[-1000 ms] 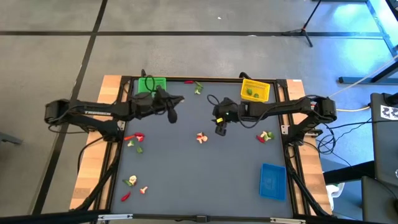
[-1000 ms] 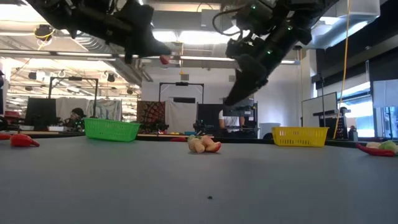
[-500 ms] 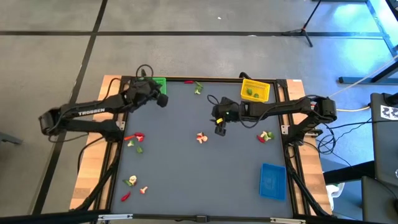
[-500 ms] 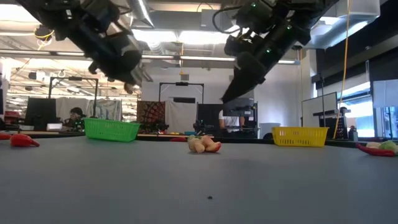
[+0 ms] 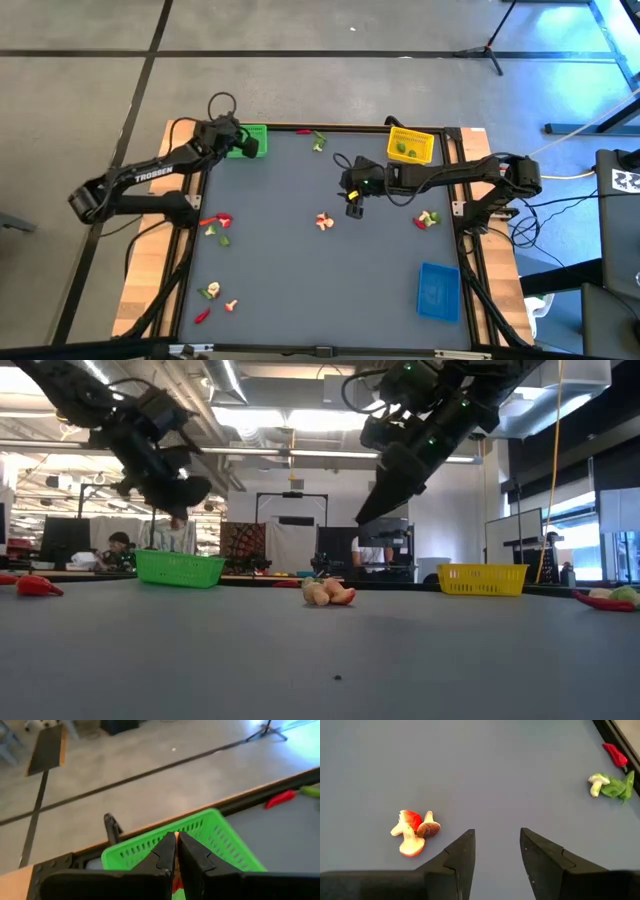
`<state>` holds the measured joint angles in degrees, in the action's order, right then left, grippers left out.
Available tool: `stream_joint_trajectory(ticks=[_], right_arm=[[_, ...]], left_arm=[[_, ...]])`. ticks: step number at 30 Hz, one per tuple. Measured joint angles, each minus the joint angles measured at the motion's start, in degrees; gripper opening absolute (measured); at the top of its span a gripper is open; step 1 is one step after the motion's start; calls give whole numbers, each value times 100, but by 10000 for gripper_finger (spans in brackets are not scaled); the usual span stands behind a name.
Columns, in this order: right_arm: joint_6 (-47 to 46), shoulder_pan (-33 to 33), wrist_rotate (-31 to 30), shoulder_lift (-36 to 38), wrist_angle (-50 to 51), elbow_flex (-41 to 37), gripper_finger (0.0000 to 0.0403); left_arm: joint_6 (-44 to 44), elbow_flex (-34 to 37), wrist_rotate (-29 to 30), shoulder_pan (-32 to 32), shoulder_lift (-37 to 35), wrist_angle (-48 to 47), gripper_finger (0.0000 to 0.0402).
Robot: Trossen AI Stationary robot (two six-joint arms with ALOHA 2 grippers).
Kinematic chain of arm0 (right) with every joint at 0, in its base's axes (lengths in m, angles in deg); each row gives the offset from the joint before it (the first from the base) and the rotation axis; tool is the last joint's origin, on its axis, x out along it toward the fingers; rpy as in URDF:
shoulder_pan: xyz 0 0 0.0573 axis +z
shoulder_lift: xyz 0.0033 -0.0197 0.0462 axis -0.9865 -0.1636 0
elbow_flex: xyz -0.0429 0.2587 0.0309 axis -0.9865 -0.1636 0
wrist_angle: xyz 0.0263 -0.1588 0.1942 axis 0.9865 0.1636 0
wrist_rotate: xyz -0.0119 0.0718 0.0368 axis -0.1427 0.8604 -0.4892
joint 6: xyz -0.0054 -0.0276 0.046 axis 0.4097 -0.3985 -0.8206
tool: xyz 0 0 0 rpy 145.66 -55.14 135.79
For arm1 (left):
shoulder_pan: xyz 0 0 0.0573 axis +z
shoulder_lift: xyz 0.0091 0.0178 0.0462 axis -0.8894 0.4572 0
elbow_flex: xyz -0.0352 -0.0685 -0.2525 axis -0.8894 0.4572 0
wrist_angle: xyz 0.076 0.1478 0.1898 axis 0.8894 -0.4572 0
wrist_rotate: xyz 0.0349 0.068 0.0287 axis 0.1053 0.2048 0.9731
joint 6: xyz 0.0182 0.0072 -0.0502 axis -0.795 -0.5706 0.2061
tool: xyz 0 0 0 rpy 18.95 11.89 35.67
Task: Sort produce into baskets
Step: Put the red mushroom into the green bin
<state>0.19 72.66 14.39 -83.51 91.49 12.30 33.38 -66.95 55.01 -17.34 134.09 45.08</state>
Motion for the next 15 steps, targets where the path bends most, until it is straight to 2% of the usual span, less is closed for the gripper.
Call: stream_joint_trajectory(ticks=[4, 15], right_arm=[[281, 0, 3, -2, -57, 0, 156], [305, 0, 3, -2, -100, -2, 156]], left_arm=[[-2, 29, -40, 191, 289, -84, 13], [-109, 29, -42, 533, 868, -32, 13]])
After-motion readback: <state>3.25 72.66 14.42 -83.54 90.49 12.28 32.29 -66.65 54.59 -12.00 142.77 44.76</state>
